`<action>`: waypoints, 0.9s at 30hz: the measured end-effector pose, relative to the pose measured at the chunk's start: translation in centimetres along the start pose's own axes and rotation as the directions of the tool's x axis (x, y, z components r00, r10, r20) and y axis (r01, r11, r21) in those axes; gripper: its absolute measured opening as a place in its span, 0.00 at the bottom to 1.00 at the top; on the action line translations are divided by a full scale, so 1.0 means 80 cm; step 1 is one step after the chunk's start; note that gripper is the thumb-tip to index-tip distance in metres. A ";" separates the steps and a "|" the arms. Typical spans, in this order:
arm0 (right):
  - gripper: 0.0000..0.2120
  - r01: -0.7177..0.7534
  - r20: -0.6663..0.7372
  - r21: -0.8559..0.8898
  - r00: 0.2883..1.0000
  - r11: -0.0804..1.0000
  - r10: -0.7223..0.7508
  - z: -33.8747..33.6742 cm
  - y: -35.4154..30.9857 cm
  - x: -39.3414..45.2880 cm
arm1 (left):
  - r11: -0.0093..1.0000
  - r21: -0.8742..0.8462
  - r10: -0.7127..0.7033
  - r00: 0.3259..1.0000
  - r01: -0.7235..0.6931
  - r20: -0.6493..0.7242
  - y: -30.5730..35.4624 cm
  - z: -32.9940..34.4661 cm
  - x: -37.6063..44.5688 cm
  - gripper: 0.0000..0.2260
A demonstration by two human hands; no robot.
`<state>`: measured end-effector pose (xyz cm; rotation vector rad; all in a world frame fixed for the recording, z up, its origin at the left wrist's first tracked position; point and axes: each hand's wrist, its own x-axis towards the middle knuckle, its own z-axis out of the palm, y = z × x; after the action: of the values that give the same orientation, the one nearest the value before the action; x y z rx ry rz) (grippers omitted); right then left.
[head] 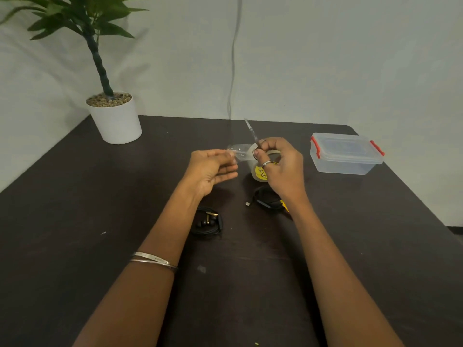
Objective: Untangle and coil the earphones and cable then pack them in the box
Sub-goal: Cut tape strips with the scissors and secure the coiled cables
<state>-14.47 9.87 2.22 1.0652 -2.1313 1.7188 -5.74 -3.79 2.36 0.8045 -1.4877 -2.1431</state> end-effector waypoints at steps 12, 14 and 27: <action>0.15 -0.508 0.487 0.185 0.791 0.841 0.370 -0.047 -0.031 -0.020 | 0.995 -0.096 0.001 0.988 0.014 0.157 0.010 0.014 -0.013 0.07; 0.17 -0.595 0.620 0.168 0.684 0.786 0.385 -0.050 -0.033 -0.023 | 0.995 -0.103 0.017 0.987 0.000 0.160 0.012 0.012 -0.013 0.08; 0.21 -0.750 0.773 0.102 0.473 0.653 0.423 -0.052 -0.027 -0.018 | 0.997 -0.079 0.013 0.984 0.001 0.178 0.014 0.013 -0.012 0.06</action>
<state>-13.20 14.12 4.33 1.3200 -2.9662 2.5339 -5.67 -2.85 3.89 0.5933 -1.4770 -2.3053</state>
